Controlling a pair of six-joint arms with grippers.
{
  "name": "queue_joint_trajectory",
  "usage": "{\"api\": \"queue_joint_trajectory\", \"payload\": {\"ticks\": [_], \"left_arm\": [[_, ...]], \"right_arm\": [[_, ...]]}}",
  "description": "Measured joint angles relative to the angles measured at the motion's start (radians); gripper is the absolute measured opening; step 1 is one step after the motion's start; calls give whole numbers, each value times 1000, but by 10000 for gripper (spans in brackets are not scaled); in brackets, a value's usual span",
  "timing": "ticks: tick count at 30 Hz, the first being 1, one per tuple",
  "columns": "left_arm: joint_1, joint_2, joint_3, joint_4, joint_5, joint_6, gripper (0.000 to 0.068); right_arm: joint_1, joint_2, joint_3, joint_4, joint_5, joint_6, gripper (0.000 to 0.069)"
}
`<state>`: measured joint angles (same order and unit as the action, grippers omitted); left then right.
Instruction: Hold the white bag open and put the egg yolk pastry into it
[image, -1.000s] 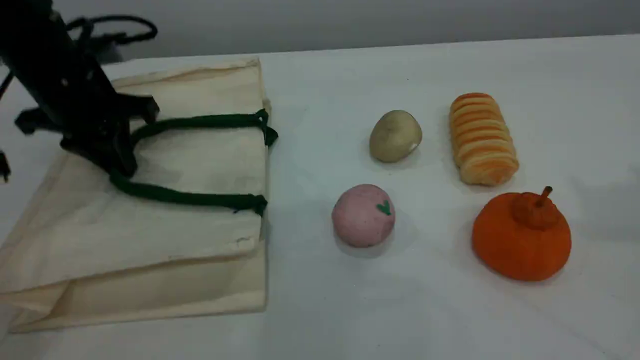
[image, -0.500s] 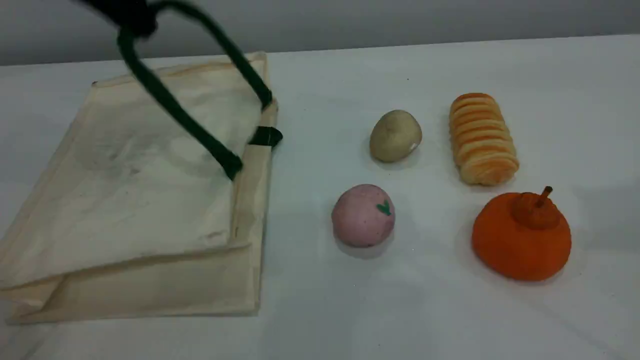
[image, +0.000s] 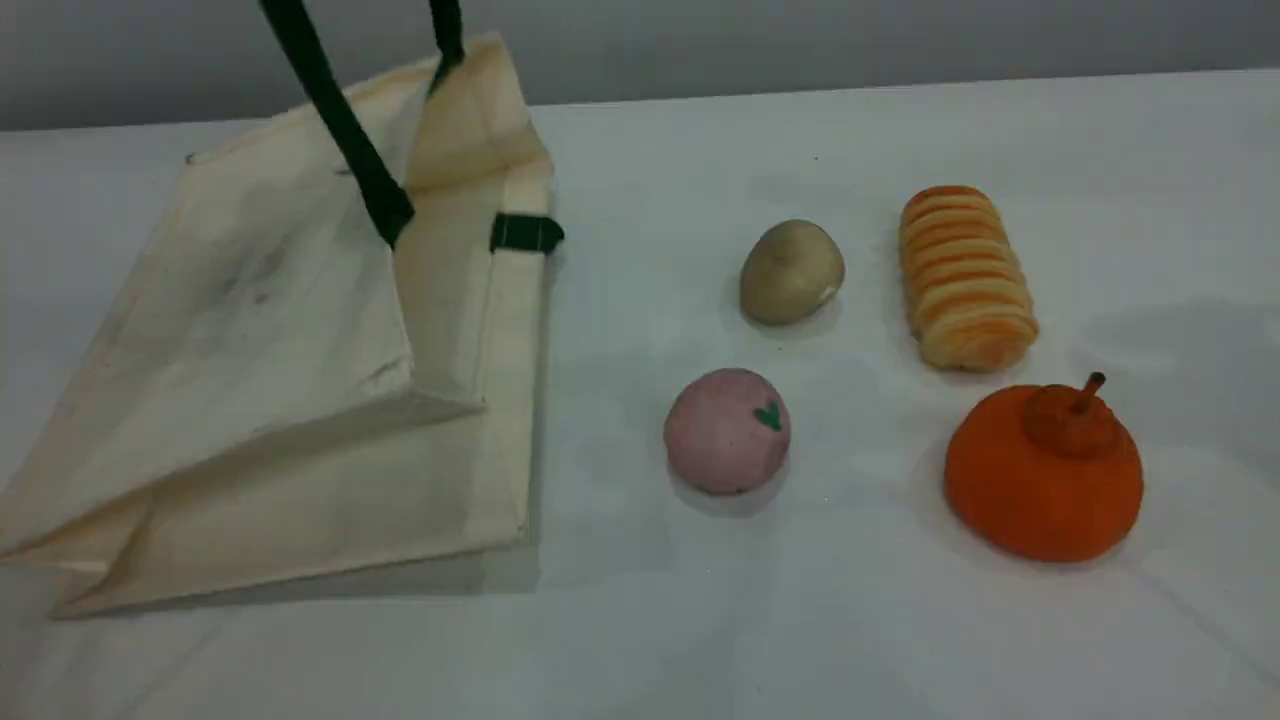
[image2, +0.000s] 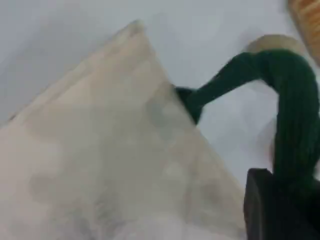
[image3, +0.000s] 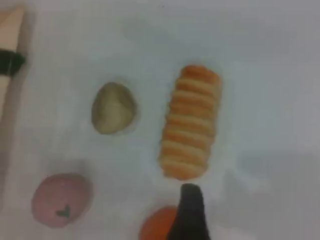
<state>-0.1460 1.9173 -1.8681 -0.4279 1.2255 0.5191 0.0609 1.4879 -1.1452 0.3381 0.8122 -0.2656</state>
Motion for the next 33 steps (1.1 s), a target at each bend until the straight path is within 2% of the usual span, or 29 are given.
{"api": "queue_joint_trajectory", "payload": {"ticks": [7, 10, 18, 23, 33], "left_arm": [[-110, -50, 1, 53, -1, -3, 92], [-139, -66, 1, 80, -1, -39, 92], [-139, -120, 1, 96, -3, -115, 92], [-139, -149, 3, 176, -3, -189, 92], [-139, -184, 12, 160, -3, -215, 92]], "right_arm": [[0, 114, 0, 147, -28, -122, 552], [0, 149, 0, 207, -36, -145, 552], [86, 232, 0, 308, -81, -236, 552], [178, 261, 0, 309, -141, -245, 552], [322, 409, 0, 309, -275, -252, 552]]}}
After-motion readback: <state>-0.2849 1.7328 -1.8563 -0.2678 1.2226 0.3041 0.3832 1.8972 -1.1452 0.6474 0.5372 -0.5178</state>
